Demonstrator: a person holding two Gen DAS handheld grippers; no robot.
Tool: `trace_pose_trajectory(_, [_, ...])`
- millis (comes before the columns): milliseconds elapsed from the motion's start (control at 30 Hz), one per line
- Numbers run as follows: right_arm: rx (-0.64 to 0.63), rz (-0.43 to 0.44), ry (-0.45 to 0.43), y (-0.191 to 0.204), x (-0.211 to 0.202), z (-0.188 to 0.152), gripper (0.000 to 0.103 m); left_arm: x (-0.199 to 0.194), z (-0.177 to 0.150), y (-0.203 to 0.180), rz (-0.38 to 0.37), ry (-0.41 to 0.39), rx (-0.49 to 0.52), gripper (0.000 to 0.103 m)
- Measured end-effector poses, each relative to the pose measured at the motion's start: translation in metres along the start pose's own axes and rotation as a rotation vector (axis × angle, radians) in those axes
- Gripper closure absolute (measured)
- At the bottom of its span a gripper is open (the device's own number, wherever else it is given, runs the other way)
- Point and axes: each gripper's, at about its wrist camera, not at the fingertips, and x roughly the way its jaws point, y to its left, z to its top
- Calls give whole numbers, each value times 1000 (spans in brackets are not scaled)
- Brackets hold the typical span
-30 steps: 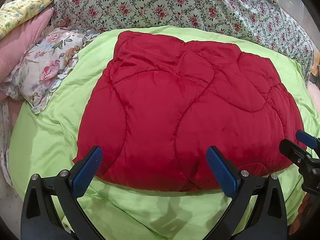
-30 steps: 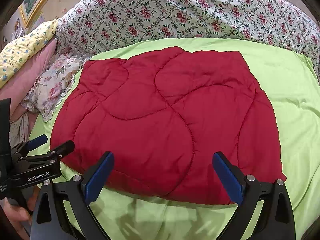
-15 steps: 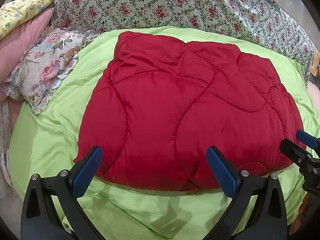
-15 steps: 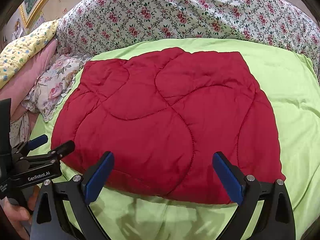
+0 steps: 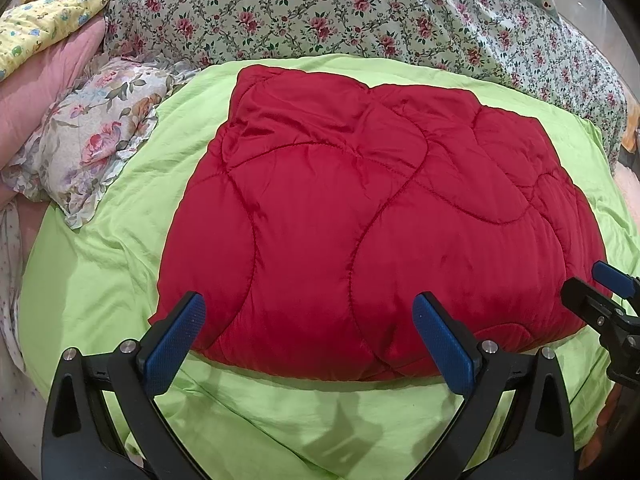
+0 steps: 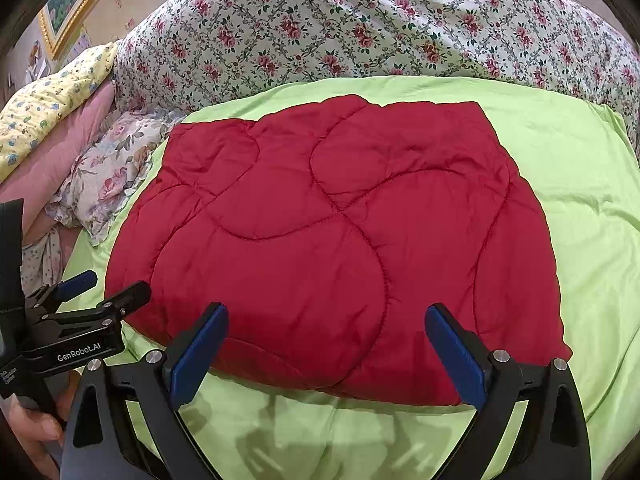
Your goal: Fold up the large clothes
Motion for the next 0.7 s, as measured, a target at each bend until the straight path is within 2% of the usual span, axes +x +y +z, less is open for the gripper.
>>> trace_pose_trajectory(700, [8, 5, -4, -4, -3, -1, 4, -2, 0, -1, 3, 1, 0, 0])
